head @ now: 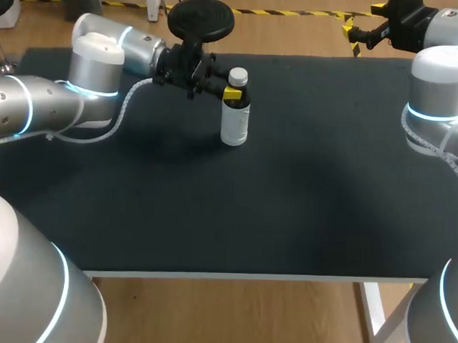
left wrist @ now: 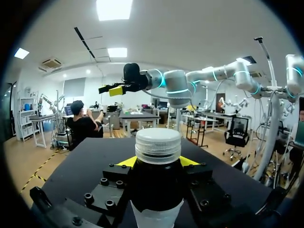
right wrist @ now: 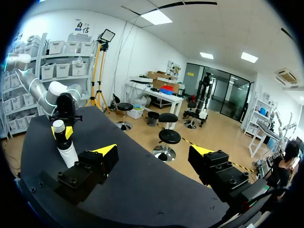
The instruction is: Unscrew the bottle cap
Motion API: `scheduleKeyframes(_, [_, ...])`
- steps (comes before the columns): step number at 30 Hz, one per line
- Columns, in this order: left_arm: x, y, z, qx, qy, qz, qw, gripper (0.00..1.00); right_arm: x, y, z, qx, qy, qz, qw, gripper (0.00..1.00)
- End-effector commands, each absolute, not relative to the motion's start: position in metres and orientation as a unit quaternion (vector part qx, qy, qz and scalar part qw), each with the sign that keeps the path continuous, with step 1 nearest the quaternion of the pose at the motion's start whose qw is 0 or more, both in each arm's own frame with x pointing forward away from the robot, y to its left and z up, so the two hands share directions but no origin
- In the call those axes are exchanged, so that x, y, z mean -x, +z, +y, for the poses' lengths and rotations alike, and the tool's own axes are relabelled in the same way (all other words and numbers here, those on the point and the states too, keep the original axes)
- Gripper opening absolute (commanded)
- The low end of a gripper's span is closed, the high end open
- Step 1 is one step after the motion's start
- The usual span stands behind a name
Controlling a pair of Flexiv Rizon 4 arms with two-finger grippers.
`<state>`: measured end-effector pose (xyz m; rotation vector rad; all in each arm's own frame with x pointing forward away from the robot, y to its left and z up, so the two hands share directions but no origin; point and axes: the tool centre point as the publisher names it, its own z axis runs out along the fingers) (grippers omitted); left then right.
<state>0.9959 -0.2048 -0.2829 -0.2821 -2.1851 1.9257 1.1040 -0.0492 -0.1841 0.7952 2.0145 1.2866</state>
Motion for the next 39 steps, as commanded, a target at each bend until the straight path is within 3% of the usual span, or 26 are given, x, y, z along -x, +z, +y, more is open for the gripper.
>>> scheduleKeyframes(1, [-1.0011,-0.2868,-0.2019,0.093,0.659,-0.738,0.113,0.00,-1.1042,-0.1842,-0.0496,-0.300,0.487,0.761,0.306,1.00])
scheduleKeyframes(39, [-1.0045,-0.2899,-0.2000,0.083,0.663,-0.734,0.119,0.00,-1.1042,-0.1842,-0.0496,-0.300,0.487,0.761,0.306,1.00])
